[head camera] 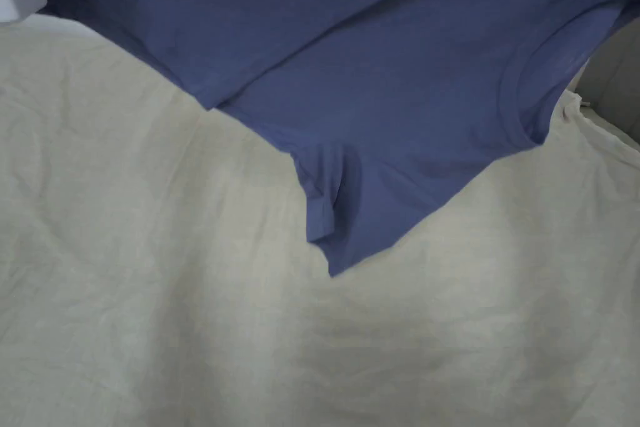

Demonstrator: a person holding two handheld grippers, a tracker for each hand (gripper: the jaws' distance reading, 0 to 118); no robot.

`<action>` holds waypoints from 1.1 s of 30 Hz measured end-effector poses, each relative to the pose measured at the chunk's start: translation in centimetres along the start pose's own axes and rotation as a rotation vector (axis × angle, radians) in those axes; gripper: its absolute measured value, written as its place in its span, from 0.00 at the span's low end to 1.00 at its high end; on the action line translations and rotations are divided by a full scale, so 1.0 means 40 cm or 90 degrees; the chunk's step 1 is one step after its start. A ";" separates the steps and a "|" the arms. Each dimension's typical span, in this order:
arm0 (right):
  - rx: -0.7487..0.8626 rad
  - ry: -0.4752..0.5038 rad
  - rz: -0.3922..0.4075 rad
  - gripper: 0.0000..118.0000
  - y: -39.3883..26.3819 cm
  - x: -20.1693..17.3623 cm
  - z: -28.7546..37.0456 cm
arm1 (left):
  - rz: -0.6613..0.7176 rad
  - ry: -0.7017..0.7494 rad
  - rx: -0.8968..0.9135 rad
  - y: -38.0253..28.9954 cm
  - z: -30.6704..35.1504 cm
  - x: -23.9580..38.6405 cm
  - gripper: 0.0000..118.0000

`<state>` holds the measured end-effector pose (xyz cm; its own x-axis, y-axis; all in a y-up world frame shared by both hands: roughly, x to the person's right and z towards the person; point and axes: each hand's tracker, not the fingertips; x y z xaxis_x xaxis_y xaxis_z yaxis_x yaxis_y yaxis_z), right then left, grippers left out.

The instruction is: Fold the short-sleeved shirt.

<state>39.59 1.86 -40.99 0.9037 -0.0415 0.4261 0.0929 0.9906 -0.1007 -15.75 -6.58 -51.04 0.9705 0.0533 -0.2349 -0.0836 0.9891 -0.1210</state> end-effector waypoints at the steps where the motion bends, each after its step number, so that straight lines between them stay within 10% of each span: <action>1: 0.007 -0.005 -0.009 0.04 0.010 -0.006 -0.015 | 0.006 0.003 0.012 0.008 -0.024 0.018 0.00; 14: 0.010 -0.028 0.027 0.04 -0.089 -0.032 -0.219 | 0.016 -0.019 0.004 -0.139 -0.160 0.174 0.00; 33: -0.386 -0.021 -0.001 0.04 -0.939 0.134 -0.115 | -0.081 -0.076 -0.315 -0.860 -0.075 0.084 0.00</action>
<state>42.84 -36.19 -39.05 0.8911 -0.0291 0.4530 0.3241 0.7396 -0.5899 -10.28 -40.83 -50.55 0.9966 -0.0196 -0.0803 -0.0316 0.8070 -0.5896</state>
